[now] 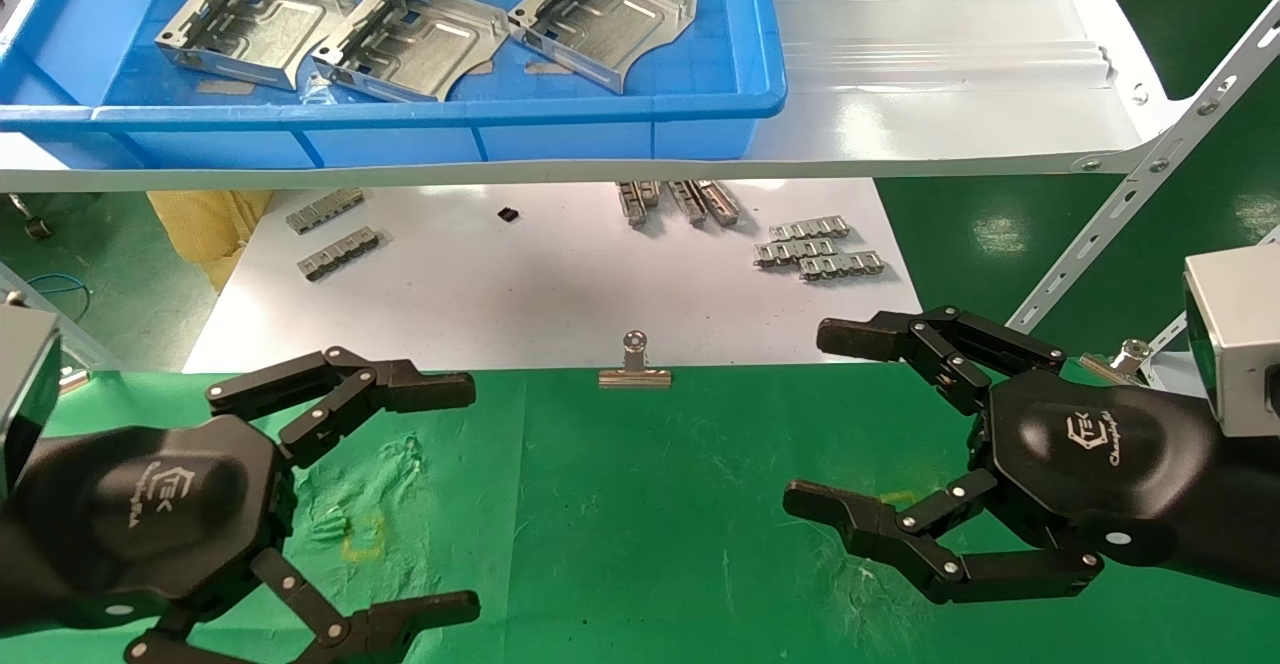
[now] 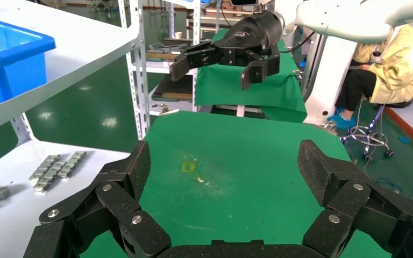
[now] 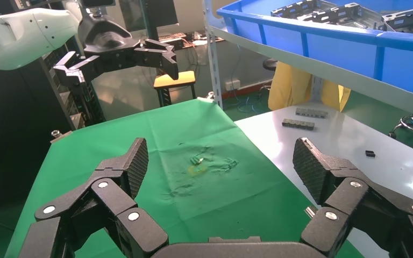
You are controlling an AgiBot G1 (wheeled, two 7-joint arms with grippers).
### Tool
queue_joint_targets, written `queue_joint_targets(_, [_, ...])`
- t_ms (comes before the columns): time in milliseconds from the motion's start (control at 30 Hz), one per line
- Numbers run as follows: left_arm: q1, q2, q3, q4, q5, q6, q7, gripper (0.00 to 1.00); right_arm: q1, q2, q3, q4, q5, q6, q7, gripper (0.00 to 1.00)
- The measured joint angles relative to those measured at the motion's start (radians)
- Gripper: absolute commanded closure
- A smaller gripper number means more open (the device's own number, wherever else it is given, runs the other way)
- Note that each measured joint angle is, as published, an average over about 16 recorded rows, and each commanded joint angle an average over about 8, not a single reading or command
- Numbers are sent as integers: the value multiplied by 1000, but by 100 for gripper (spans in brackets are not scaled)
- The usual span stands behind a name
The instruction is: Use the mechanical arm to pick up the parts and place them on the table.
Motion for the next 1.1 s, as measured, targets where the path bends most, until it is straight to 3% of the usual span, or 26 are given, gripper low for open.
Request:
queue_joint_targets(433, [0, 0, 0, 0, 0, 0, 0, 0, 0, 0, 0, 0, 0, 0, 0, 1])
queue_joint_targets(467, [0, 0, 0, 0, 0, 0, 0, 0, 0, 0, 0, 0, 0, 0, 0, 6])
queue_joint_targets(667, [0, 0, 0, 1, 0, -1, 0, 0, 0, 0, 0, 0, 0, 0, 0, 81])
queue_joint_targets(733, [-2, 2, -1, 2, 1, -7, -1, 0, 0, 0, 0, 0, 0, 0, 0, 100])
queue_joint_targets(1100, [-68, 44, -6, 30, 34, -116, -21, 0, 0, 0, 0, 0, 0, 0, 0, 100])
